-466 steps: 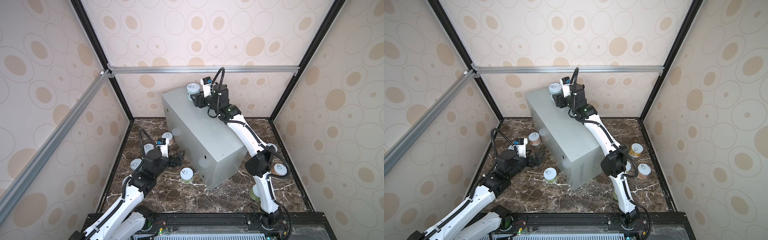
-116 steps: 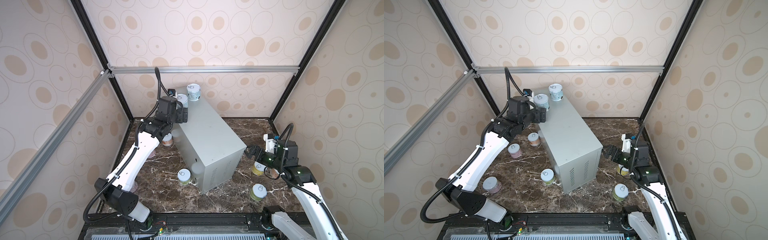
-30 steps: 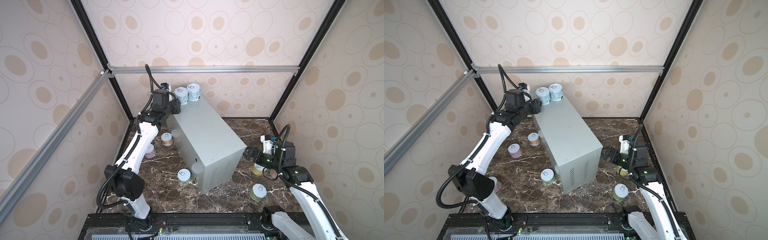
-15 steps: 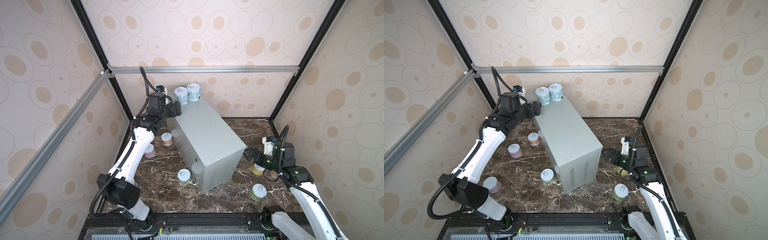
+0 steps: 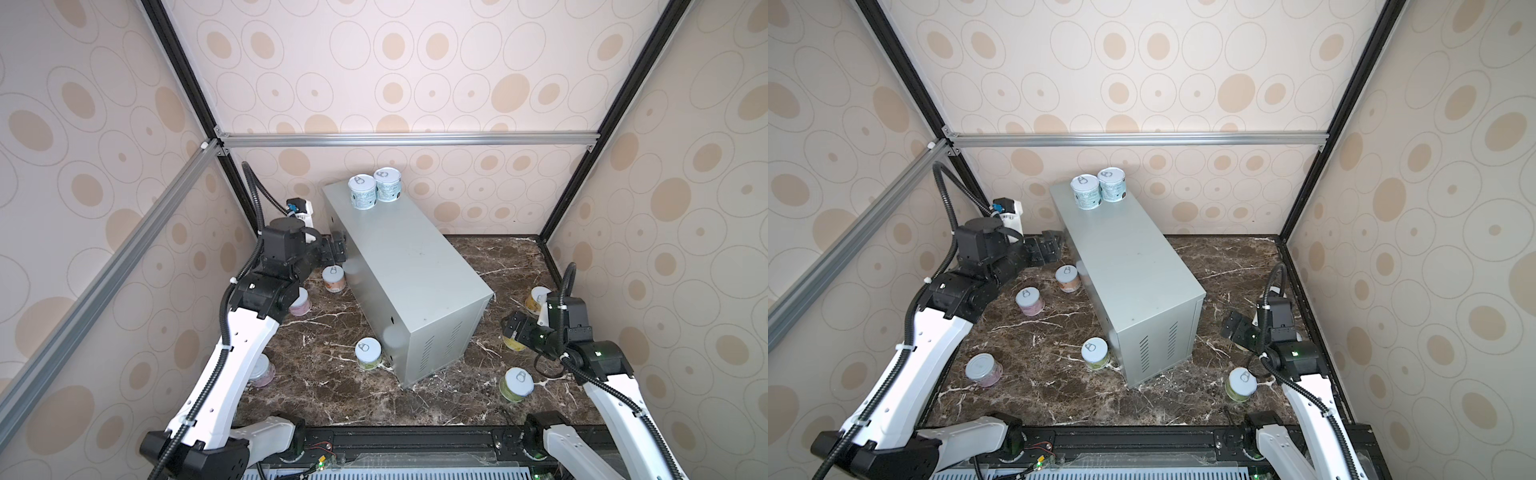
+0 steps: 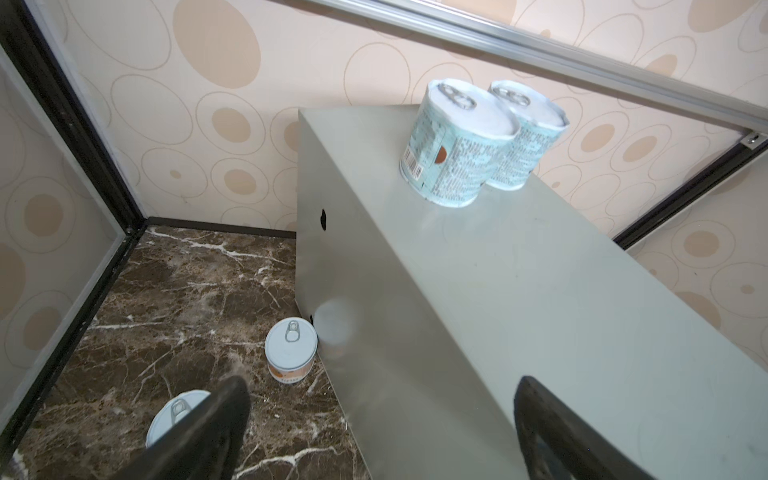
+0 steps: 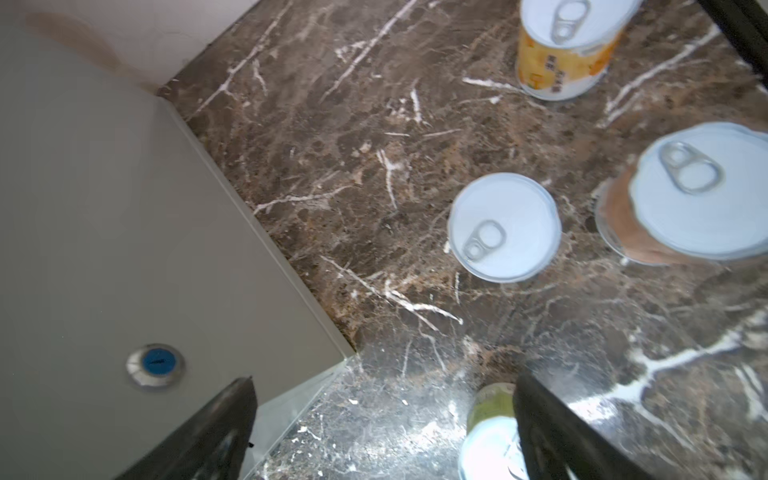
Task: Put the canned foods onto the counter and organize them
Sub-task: 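Withdraw the left gripper to the counter while the right gripper lowers toward yellow cans, then lower the right gripper onto the green-labelled can beside the box and close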
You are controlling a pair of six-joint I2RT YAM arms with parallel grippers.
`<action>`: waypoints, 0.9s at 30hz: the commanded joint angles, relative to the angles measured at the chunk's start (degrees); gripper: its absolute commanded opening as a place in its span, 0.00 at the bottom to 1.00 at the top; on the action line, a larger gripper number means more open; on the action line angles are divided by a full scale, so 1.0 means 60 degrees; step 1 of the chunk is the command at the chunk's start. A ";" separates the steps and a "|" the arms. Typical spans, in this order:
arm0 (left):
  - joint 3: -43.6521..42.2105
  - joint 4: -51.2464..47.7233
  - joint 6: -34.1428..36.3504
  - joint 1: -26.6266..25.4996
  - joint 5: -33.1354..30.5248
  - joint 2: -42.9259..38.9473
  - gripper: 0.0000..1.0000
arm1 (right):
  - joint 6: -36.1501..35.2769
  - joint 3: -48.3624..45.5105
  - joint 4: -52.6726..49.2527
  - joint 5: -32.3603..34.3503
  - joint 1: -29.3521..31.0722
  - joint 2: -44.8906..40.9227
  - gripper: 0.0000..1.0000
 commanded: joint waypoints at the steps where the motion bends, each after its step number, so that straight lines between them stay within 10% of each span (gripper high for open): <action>1: -0.0644 -0.0641 0.0059 -0.0105 -0.0206 -0.0657 0.99 | 0.0596 -0.0315 -0.0974 0.1029 0.0043 -0.0169 0.99; 27: -0.5472 0.0227 -0.0322 -0.0559 -0.0130 -0.2789 0.99 | 0.2644 -0.2307 -0.1195 0.1372 0.0615 0.0042 0.99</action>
